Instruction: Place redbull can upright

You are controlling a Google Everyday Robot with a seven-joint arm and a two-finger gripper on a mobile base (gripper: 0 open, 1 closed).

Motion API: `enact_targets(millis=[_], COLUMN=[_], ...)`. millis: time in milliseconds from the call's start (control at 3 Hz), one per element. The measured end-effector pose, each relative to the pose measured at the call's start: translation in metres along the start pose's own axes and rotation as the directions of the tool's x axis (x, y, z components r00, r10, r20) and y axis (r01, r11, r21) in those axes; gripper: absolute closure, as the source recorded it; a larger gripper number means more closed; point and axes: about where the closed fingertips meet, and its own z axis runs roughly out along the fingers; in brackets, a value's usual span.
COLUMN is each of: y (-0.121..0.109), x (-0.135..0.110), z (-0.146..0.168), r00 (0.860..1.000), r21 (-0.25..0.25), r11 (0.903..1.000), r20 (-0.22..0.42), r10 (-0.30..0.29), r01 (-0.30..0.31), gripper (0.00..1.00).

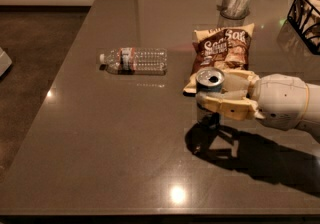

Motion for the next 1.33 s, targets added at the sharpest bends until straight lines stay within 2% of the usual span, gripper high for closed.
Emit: enact_targets(millis=[667,1000,1333], y=[-0.004,-0.005,-0.005], x=[0.013,0.019,0.021], z=[-0.008,-0.011,-0.011], r00=[0.999,0.998,0.997], r21=[0.007,-0.004,-0.027], r11=[0.9994,0.9992,0.9993], r20=[0.031,0.050,0.068], r10=[0.035,0.039,0.029], r01=[-0.035,-0.039,-0.027], gripper=[1.00,0.82,0.58])
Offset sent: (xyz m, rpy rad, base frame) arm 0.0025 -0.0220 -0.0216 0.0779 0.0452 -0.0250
